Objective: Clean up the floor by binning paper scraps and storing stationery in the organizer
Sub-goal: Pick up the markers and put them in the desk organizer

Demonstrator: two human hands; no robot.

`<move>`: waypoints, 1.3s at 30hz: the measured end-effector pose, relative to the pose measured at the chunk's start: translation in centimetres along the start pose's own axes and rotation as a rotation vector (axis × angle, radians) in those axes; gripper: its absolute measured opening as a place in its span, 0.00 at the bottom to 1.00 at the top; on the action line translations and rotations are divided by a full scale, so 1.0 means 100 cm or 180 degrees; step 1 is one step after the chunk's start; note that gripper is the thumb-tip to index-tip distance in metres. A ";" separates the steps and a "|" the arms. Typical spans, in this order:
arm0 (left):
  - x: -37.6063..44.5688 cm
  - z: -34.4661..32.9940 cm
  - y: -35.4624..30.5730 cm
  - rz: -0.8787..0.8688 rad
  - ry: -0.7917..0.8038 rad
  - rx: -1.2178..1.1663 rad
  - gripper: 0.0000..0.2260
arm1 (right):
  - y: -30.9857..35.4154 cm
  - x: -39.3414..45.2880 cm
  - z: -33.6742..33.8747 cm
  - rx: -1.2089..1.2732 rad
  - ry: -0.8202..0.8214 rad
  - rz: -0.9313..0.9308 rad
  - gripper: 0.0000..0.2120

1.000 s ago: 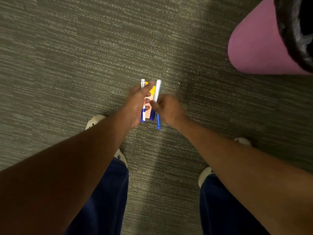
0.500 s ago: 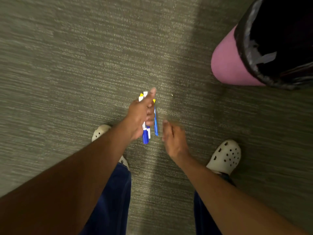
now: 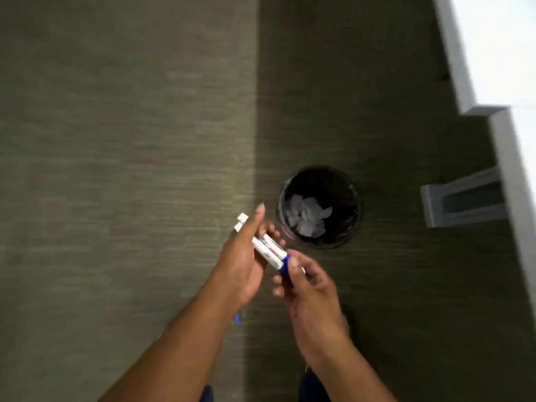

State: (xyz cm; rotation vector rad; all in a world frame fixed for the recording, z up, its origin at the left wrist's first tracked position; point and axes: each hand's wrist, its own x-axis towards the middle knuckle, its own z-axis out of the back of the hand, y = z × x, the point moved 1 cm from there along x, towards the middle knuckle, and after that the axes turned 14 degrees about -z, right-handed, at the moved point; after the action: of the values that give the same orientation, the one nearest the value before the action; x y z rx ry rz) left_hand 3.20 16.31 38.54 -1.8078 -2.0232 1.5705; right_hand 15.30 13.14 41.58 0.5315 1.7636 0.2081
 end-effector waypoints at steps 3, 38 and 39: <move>-0.027 -0.076 -0.026 -0.0147 0.0569 0.0501 0.11 | 0.089 -0.052 0.020 -0.0190 -0.0307 0.0617 0.07; -0.115 -0.414 0.115 -0.0302 0.2591 0.1714 0.14 | 0.499 -0.233 0.302 -0.0637 -0.2480 0.3635 0.11; -0.115 -0.411 0.116 -0.0288 0.2569 0.1745 0.13 | 0.507 -0.237 0.308 -0.0413 -0.2420 0.3612 0.09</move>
State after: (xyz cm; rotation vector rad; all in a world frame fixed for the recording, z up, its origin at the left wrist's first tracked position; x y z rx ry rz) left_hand 39.62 32.21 58.06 -1.6845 -1.1530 0.9704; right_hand 61.06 42.56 75.02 1.2740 0.5629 0.7783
